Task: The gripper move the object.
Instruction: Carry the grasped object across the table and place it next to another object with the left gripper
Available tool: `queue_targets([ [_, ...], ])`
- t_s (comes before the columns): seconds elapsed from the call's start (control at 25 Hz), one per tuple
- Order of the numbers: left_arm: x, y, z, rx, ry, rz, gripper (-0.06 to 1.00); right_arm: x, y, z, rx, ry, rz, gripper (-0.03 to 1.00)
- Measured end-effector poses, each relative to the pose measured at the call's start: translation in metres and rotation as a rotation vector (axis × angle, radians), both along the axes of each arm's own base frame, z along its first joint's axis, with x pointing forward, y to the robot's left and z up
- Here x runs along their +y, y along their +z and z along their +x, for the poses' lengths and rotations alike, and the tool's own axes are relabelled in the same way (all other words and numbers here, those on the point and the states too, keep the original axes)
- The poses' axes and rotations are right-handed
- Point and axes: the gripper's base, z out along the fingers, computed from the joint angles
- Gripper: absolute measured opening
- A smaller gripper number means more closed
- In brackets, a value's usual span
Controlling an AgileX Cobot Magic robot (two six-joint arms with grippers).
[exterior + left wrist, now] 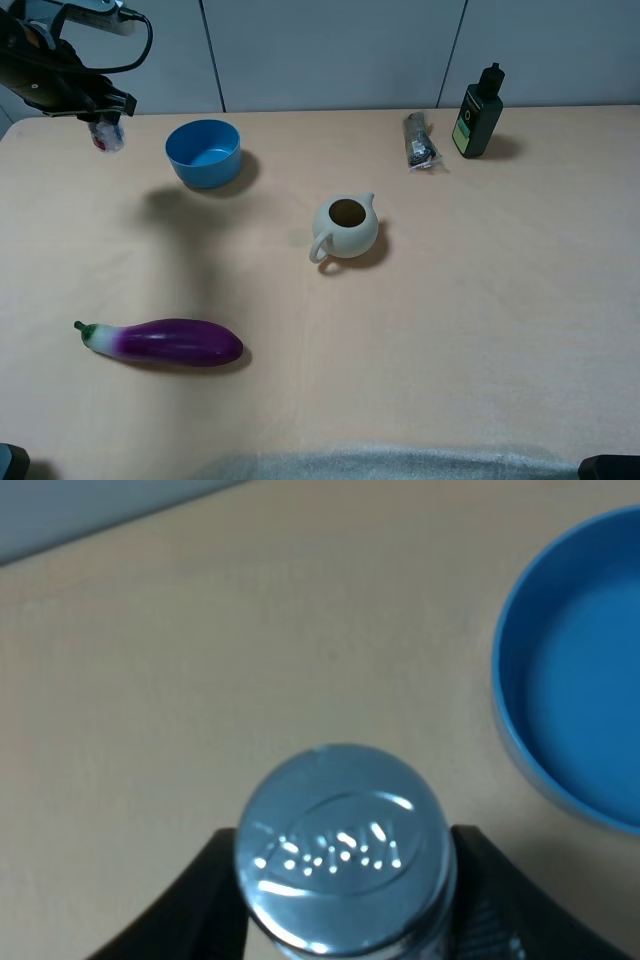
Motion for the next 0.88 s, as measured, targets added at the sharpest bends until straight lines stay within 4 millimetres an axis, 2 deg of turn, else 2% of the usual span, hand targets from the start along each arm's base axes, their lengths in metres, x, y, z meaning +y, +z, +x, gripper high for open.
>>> queue_targets([
  [0.52, -0.002, -0.021, 0.012, -0.052, -0.068, 0.027, 0.43, 0.0, 0.0, 0.0, 0.001, 0.0, 0.0, 0.69],
  [0.88, 0.004, -0.051, 0.011, -0.101, -0.081, -0.015, 0.43, 0.0, 0.0, 0.0, 0.001, 0.0, 0.0, 0.69],
])
